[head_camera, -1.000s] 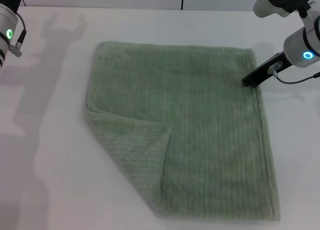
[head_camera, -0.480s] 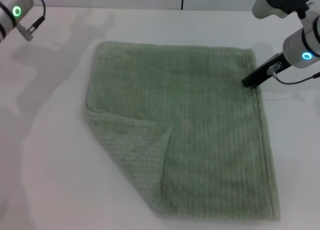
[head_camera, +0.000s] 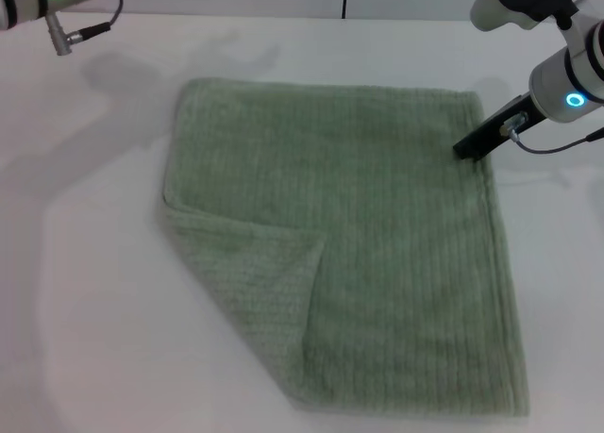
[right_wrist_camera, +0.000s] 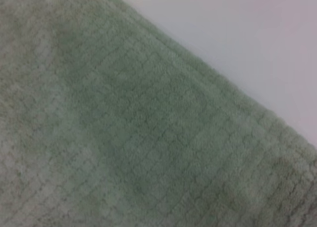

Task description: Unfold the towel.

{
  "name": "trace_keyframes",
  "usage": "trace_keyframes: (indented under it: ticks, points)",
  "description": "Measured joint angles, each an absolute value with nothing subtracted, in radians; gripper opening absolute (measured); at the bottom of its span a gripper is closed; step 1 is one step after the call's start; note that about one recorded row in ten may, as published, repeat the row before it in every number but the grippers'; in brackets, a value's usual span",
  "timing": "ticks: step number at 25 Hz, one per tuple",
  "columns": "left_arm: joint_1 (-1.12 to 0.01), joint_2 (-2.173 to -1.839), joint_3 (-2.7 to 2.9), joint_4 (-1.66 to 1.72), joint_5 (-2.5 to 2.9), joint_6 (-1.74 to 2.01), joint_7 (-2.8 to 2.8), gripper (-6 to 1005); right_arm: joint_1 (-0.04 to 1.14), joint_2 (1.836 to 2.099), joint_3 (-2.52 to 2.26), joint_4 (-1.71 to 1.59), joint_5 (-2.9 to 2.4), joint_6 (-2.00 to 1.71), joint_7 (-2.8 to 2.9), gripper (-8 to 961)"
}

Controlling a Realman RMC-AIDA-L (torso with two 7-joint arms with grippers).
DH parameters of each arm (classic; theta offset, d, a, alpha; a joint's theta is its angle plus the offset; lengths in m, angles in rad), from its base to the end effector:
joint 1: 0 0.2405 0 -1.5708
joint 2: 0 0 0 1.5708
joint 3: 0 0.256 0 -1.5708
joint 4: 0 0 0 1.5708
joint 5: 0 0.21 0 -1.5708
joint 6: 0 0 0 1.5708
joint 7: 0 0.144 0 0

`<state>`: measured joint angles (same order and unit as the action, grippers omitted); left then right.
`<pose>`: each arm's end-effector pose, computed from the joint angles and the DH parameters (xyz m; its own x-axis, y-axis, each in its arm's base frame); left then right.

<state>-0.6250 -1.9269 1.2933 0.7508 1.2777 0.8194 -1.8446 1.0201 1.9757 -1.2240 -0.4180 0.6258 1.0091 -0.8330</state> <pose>-0.1938 0.4496 0.0488 0.5174 0.3859 0.7638 0.7882 -0.5626 -0.2497 0.2148 0.4431 -0.0329 0.7324 -0.6648 0.1474 -0.5290 -0.6918 -0.4916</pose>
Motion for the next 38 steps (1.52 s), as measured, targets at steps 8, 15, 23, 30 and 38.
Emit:
trace_keyframes:
  ticks: [8, 15, 23, 30, 38]
  points:
    - [-0.712, -1.936, 1.144, 0.819, 1.765, 1.048, -2.159, 833, 1.024, 1.976, -1.227, -0.406, 0.626, 1.0, -0.834, 2]
    - [-0.772, -1.95, 1.067, 0.879, 2.008, 1.272, -2.255, 834, 1.025, 1.976, -1.22, -0.397, 0.626, 0.998, -0.848, 2]
    - [-0.802, -1.973, 1.075, 0.921, 2.092, 1.429, -2.236, 832, 1.025, 1.978, -1.221, -0.396, 0.626, 0.998, -0.854, 2]
    - [-0.827, -2.012, 1.084, 0.936, 2.164, 1.478, -2.229, 830, 1.025, 1.98, -1.225, -0.394, 0.626, 0.998, -0.856, 2]
    - [-0.847, -2.051, 1.152, 0.946, 2.231, 1.495, -2.229, 829, 1.025, 1.98, -1.227, -0.394, 0.625, 0.999, -0.857, 2]
